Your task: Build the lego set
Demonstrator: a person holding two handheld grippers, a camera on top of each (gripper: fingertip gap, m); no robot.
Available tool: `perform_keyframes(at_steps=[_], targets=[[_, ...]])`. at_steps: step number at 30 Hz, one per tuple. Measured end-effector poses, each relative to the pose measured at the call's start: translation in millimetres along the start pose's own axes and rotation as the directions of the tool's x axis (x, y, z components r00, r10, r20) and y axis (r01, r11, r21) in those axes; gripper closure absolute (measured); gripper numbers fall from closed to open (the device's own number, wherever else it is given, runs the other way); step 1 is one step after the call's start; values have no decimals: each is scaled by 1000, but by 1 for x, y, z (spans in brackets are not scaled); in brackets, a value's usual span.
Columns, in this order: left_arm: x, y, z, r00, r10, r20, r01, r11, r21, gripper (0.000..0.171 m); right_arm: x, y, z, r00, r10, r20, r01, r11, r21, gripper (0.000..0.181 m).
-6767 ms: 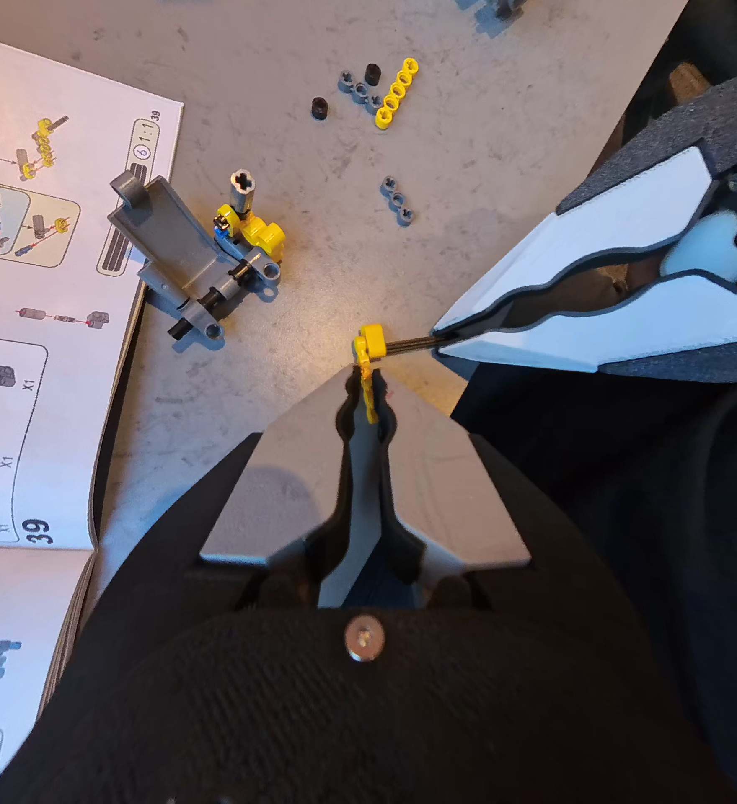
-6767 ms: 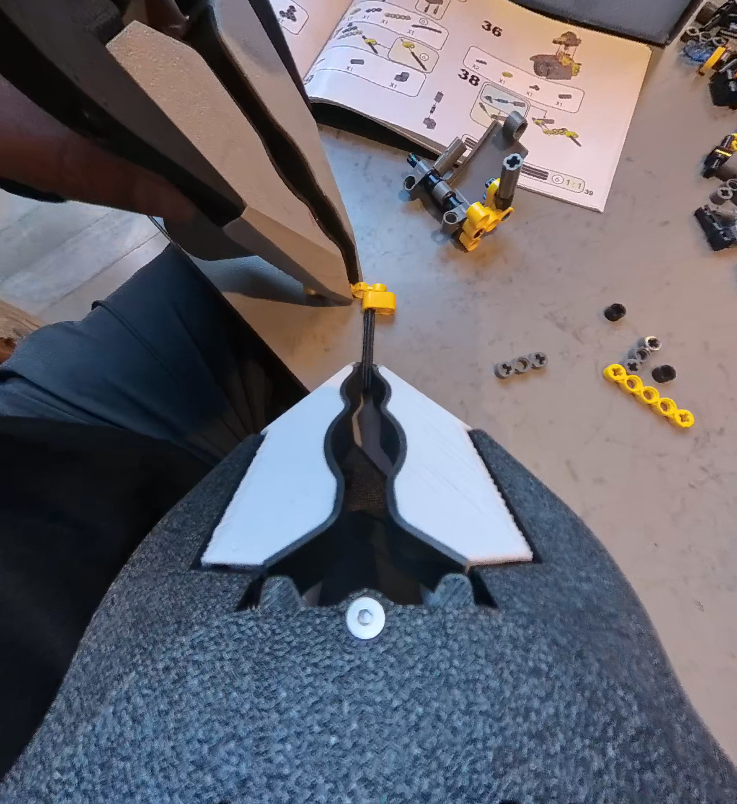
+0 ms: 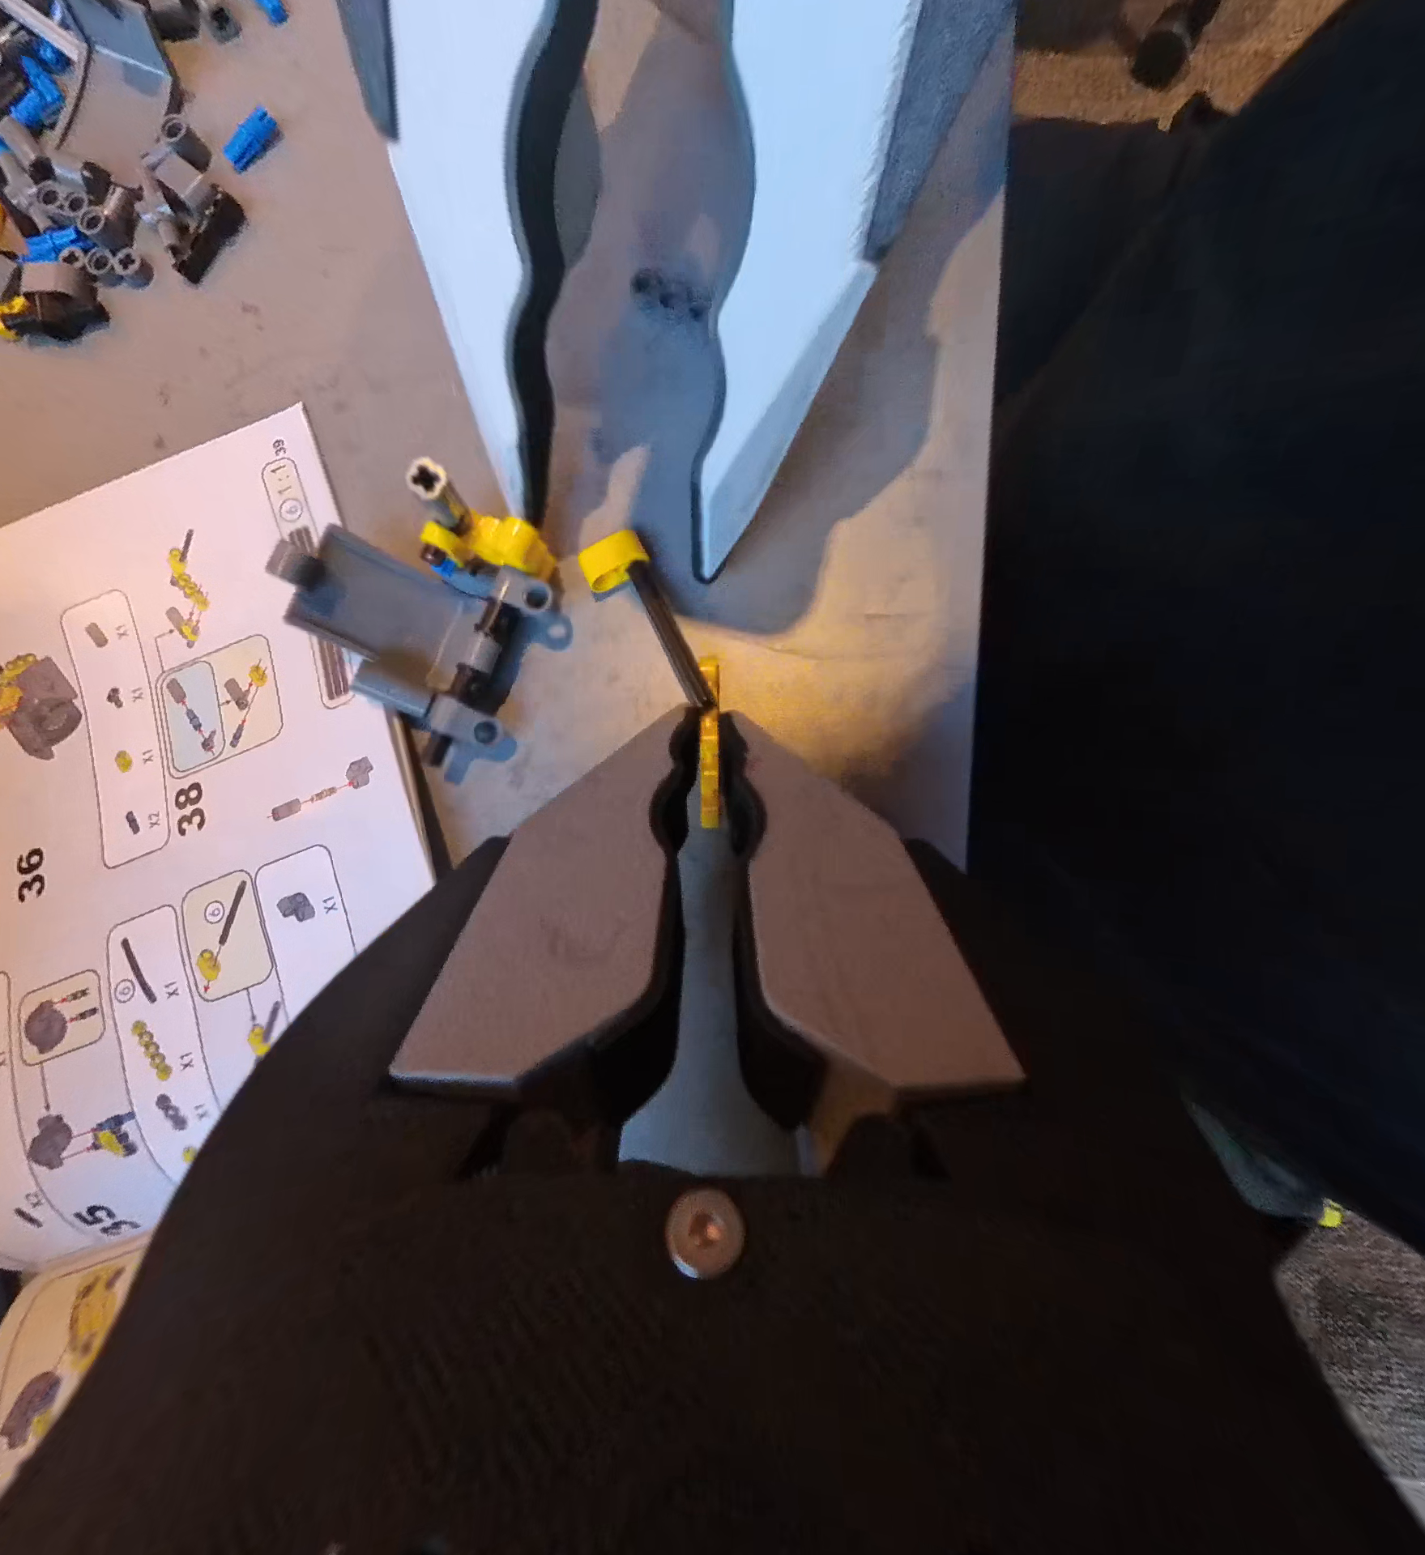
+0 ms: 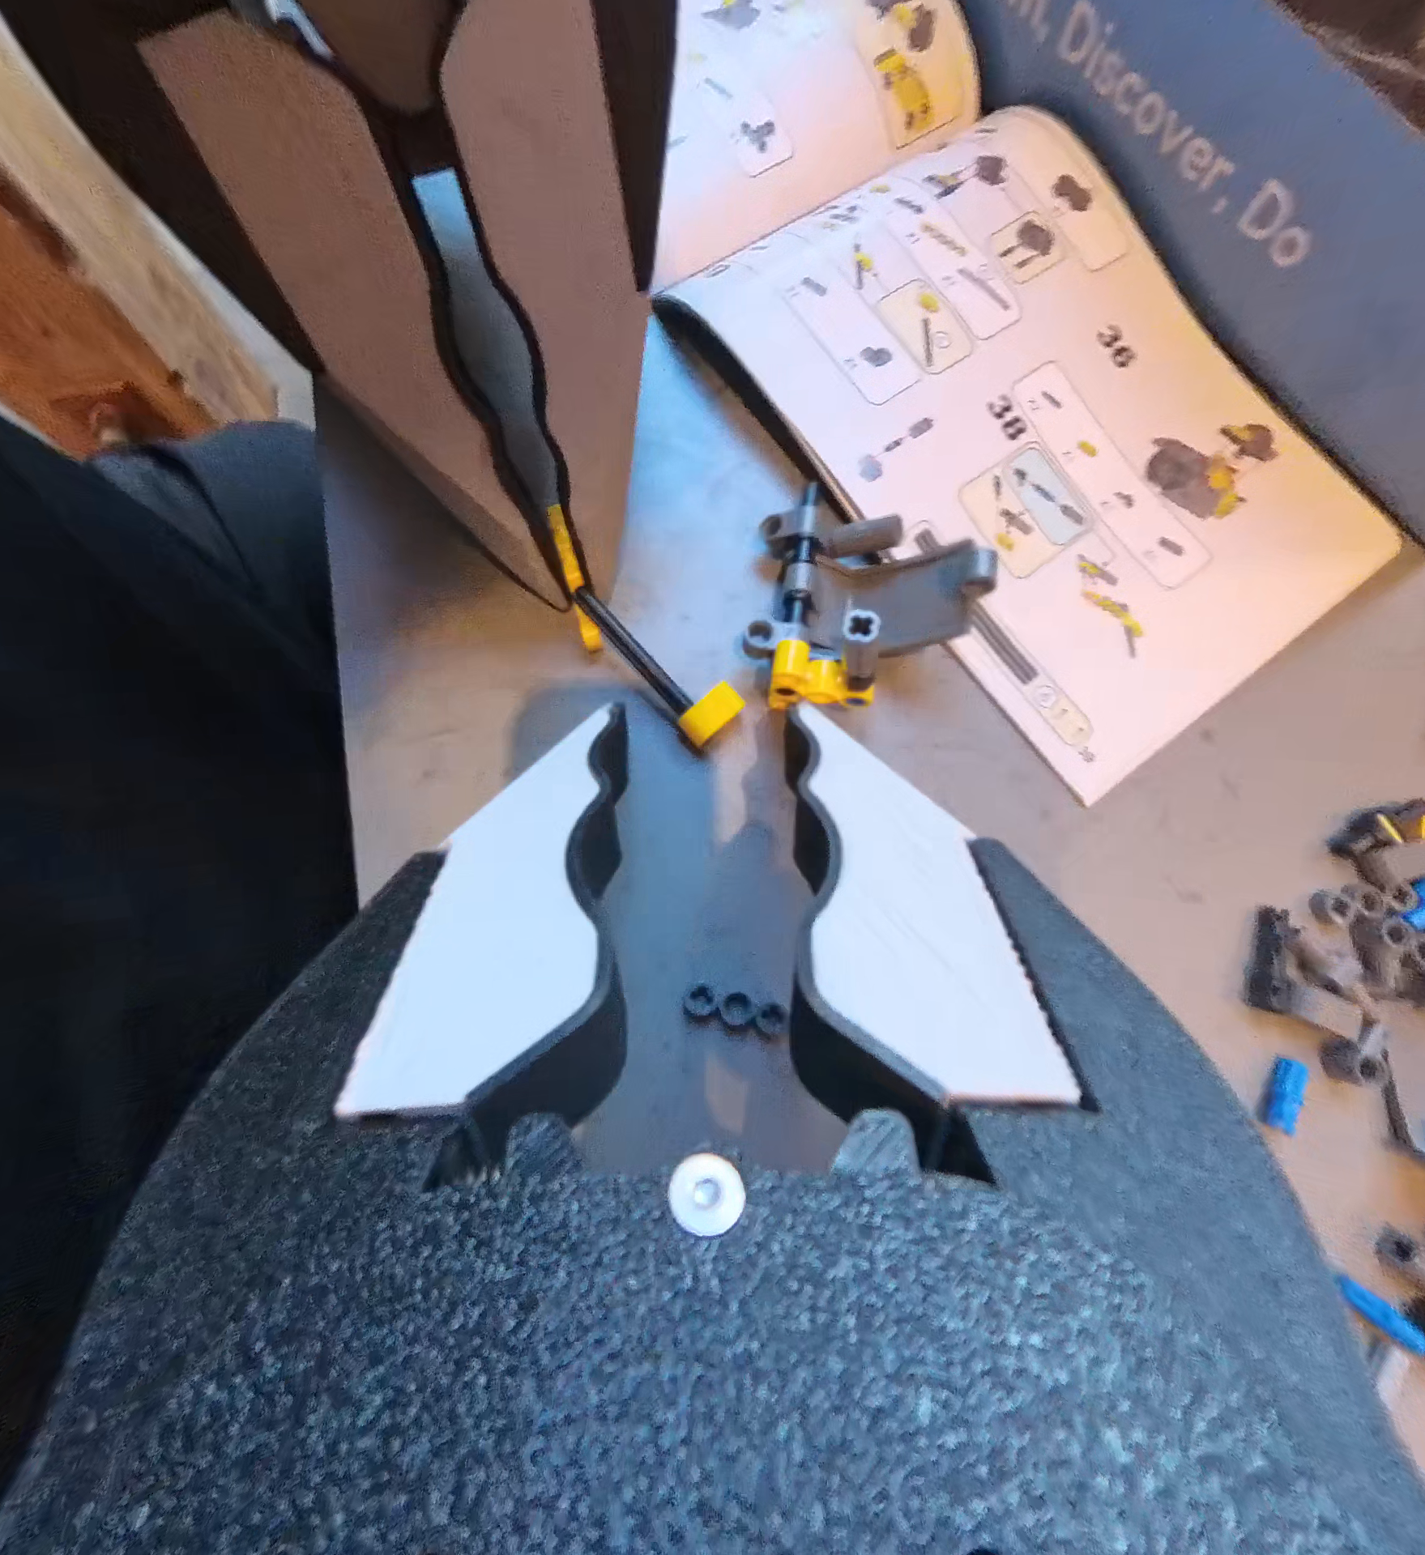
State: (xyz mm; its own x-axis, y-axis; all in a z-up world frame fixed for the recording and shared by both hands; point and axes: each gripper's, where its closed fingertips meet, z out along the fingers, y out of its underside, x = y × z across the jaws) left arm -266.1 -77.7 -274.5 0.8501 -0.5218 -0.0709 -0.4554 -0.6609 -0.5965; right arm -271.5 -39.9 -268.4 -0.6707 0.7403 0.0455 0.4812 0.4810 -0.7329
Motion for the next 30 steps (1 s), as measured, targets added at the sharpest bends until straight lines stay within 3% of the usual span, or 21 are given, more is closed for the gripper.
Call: perform_keyframes(at_steps=[5,17,21,23,26,30], targets=[[-1,0,0,996,-86,-37,87,996,26,164,-11,1,6,997,-59,57,61,997,-36,165],[-4,16,-17,985,-147,91,146,989,25,151,-14,4,-14,999,-7,-49,8,1000,6,166],[7,17,-36,962,-243,121,230,967,111,149,-18,10,-25,996,6,-94,-3,1000,25,165],[17,8,-48,950,-284,126,261,950,170,145,-26,10,-29,997,8,-74,-5,999,38,165],[29,-22,-55,955,-246,164,202,948,246,144,-44,6,-27,1000,-24,-9,24,999,21,166],[41,-37,-38,965,-145,217,103,975,195,147,-57,5,-18,999,-33,37,35,998,-55,166]])
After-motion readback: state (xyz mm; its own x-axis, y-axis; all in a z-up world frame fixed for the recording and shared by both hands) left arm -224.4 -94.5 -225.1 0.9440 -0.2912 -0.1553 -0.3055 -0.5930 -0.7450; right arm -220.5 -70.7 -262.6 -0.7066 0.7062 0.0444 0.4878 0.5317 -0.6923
